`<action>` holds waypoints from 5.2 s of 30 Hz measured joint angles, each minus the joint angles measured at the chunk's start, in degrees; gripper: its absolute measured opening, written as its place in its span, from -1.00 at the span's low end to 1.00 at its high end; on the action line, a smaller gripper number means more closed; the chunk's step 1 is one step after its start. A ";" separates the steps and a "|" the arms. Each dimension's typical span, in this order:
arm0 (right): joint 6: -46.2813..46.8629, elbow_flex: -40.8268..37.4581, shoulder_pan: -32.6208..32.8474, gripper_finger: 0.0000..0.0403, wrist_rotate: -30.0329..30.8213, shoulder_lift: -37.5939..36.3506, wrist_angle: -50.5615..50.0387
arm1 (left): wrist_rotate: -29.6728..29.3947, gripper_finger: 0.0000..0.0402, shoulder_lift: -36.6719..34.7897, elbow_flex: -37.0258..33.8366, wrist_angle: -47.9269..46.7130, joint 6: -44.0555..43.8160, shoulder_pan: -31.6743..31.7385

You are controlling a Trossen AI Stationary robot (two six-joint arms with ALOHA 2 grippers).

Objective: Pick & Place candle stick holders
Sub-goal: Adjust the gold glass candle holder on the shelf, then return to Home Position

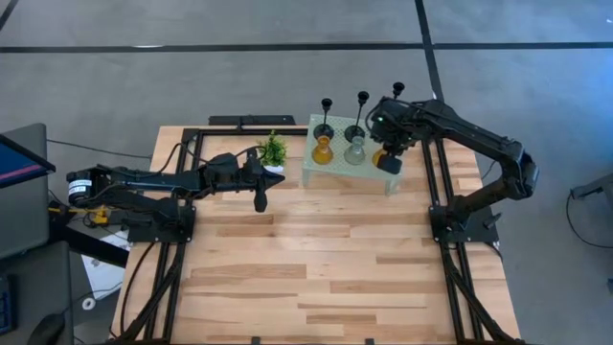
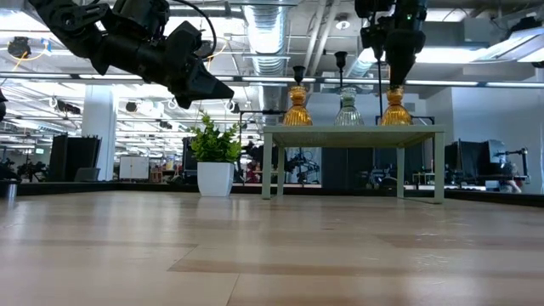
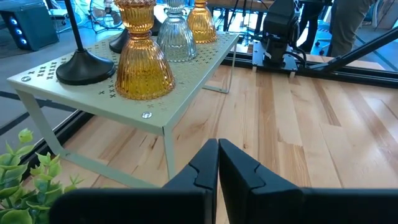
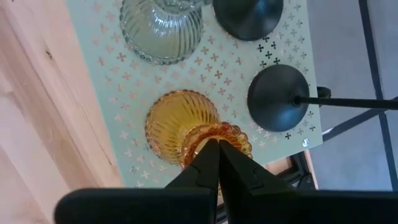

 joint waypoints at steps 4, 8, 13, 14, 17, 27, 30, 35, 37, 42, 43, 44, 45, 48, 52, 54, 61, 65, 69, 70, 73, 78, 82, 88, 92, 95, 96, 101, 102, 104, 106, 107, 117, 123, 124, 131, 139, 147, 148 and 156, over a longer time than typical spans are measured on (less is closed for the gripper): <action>0.01 1.77 0.02 -1.00 -0.07 -0.15 -0.93 | 0.00 -0.94 0.00 0.02 0.00 0.00 0.00; 0.01 5.80 0.20 -1.00 -0.09 -0.15 -1.48 | 0.00 -0.94 0.00 0.00 0.00 0.00 0.00; 0.43 11.46 2.31 -1.00 -0.09 -0.18 -2.28 | 0.00 -0.94 0.00 0.00 0.00 0.00 0.00; 0.45 12.50 2.99 -1.00 -0.09 -0.18 -2.30 | 0.00 -0.94 0.00 0.00 0.00 0.00 0.00; 0.45 15.14 5.56 -1.00 -0.05 -0.21 -2.39 | 0.00 -0.94 0.00 0.00 0.00 0.00 0.00; 1.94 12.55 14.56 -1.00 -5.80 -9.43 5.85 | 0.68 -0.94 -2.92 -0.04 -0.60 3.02 -0.95; 1.28 8.27 17.29 -1.00 -7.15 -14.13 12.13 | 2.07 -0.94 -6.64 0.00 -2.41 5.15 -2.58; 0.16 -1.63 20.31 -1.00 -7.80 -22.00 20.70 | 2.79 -0.94 -15.78 0.00 -9.36 7.97 -6.05; 0.14 -6.38 20.68 -1.00 -7.81 -25.14 23.69 | 2.75 -0.94 -19.78 0.00 -12.76 8.00 -7.46; 0.14 -17.71 20.63 -1.00 -7.89 -32.19 30.82 | 2.73 -0.94 -29.06 0.00 -19.90 8.00 -10.80; 0.18 -19.69 20.63 -1.00 -8.16 -33.50 32.02 | 2.69 -0.94 -30.71 0.00 -21.09 8.00 -11.42; 0.45 -21.26 20.60 -1.00 -8.85 -34.69 32.72 | 2.59 -0.94 -32.42 0.00 -22.16 8.00 -11.98; 0.78 -22.75 20.57 -1.00 -9.40 -35.86 33.81 | 2.58 -0.94 -33.89 0.00 -23.26 8.00 -12.39; 1.78 -26.34 20.59 -1.00 -10.78 -39.03 36.03 | 1.86 -0.94 -37.49 0.00 -27.08 8.00 -13.09; 2.33 -29.89 20.64 -1.00 -10.94 -42.54 39.05 | -0.37 -0.94 -40.21 -0.02 -31.07 7.73 -13.41; 3.19 -31.52 20.63 -1.00 -11.44 -44.32 40.74 | -0.10 -0.94 -40.59 -0.02 -31.65 7.56 -13.56; 4.10 -36.96 20.63 -1.00 -12.46 -50.18 43.89 | -0.02 -0.94 -40.39 -0.05 -34.66 7.98 -14.23; 4.91 -40.26 20.63 -1.00 -12.47 -53.48 45.79 | -0.01 -0.94 -40.39 -0.09 -35.28 7.98 -14.23; 6.49 -42.55 20.63 -1.00 -12.47 -56.36 46.74 | 0.00 -0.94 -40.39 -0.09 -35.52 7.90 -14.23; 6.70 -43.13 20.63 -1.00 -12.46 -56.92 47.30 | 0.00 -0.94 -40.39 -0.08 -35.52 7.55 -14.23; 7.34 -44.07 20.63 -1.00 -12.29 -58.45 48.93 | 0.00 -0.94 -40.37 -0.09 -35.52 5.44 -14.21; 10.87 -44.13 20.62 -1.00 -11.75 -58.82 49.40 | -0.01 -0.94 -40.37 -0.09 -35.45 2.55 -14.21; 15.10 -44.13 20.61 -1.00 -11.71 -58.62 49.42 | 0.00 -0.94 -40.37 -0.09 -35.17 2.40 -14.21; 20.10 -44.13 20.63 -1.00 -11.99 -58.62 49.35 | 0.00 -0.94 -40.37 -0.09 -34.99 2.38 -14.21; 20.10 -44.13 20.63 -1.00 -12.00 -58.64 49.35 | -0.02 -0.94 -40.37 -0.09 -34.97 3.16 -14.21; 19.16 -44.13 20.63 -1.00 -12.01 -58.66 49.24 | -0.01 -0.94 -40.37 -0.09 -34.97 5.43 -14.21; 18.47 -44.13 20.63 -1.00 -12.12 -58.72 49.15 | 0.00 -0.94 -40.35 -0.09 -35.02 5.26 -14.21; 17.69 -44.13 20.63 -1.00 -15.50 -61.23 49.50 | 0.55 -0.94 -40.50 -0.08 -37.26 4.92 -14.21; 17.67 -44.13 20.63 -1.00 -17.18 -62.18 49.52 | 1.20 -0.94 -40.50 -0.07 -37.48 4.91 -14.21; 17.61 -44.13 20.63 -1.00 -19.70 -64.32 49.52 | 2.35 -0.94 -40.50 -0.07 -37.54 4.90 -14.21; 17.82 -44.13 20.63 -1.00 -20.62 -66.94 49.81 | 3.28 -0.94 -40.50 -0.07 -37.53 4.90 -14.21; 18.08 -44.31 20.63 -1.00 -20.99 -68.23 50.28 | 3.46 -0.94 -40.50 -0.09 -37.53 4.90 -14.21; 18.78 -55.88 20.63 -1.00 -21.34 -81.14 58.87 | 3.50 -0.94 -40.51 -0.07 -36.56 5.38 -14.21; 19.06 -60.40 20.66 -1.00 -22.43 -79.65 61.99 | 4.16 -0.94 -40.50 -0.07 -36.22 5.39 -14.16; 18.81 -61.10 20.68 -1.00 -22.48 -79.68 63.21 | 4.35 -0.94 -40.50 -0.07 -36.22 5.38 -14.16; 18.48 -66.15 20.68 -1.00 -22.58 -81.16 67.38 | 4.46 -0.94 -40.10 -0.07 -36.23 5.22 -14.16; 17.32 -72.86 20.68 -1.00 -22.53 -81.23 74.06 | 4.40 -0.94 -36.55 -0.07 -36.02 5.18 -14.16; 17.04 -76.48 20.68 -1.00 -22.51 -81.22 77.29 | 4.33 -0.94 -31.73 -0.07 -35.42 5.17 -14.16; 17.04 -76.98 20.68 -1.00 -22.51 -81.22 78.52 | 4.33 -0.94 -31.34 -0.07 -35.30 5.16 -14.16; 17.04 -83.39 20.61 -1.00 -22.51 -81.22 84.19 | 4.31 -0.94 -31.12 0.02 -34.93 5.16 -14.16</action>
